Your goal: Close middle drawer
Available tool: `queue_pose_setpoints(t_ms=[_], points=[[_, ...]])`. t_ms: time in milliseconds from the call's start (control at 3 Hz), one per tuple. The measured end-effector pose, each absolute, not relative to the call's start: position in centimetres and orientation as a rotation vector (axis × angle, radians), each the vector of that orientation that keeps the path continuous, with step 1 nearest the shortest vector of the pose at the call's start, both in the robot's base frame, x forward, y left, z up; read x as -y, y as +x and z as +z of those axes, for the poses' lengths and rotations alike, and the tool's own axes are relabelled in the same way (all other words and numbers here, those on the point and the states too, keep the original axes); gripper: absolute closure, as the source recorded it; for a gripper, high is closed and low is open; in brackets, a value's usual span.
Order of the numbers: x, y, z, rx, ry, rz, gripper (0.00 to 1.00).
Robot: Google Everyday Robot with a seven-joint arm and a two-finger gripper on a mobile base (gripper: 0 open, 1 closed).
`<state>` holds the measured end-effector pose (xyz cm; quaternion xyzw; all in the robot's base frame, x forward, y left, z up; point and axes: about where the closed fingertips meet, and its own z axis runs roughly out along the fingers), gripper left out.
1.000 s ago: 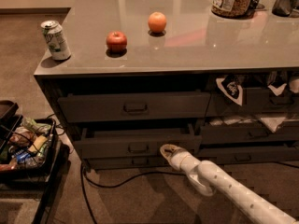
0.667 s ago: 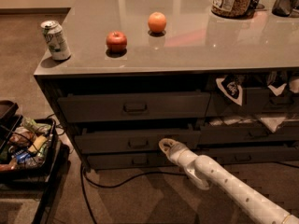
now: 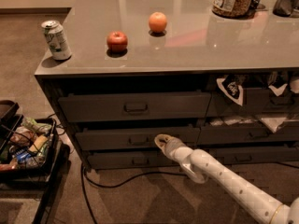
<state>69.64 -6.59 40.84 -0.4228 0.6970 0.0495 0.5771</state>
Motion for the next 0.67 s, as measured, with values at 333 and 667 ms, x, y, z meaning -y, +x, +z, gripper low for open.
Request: queue_pose_setpoints(t_ms=[333, 667], points=[[5.81, 70.37, 40.8, -1.633, -1.001, 0.126, 1.0], [5.81, 70.37, 40.8, -1.633, -1.001, 0.126, 1.0]])
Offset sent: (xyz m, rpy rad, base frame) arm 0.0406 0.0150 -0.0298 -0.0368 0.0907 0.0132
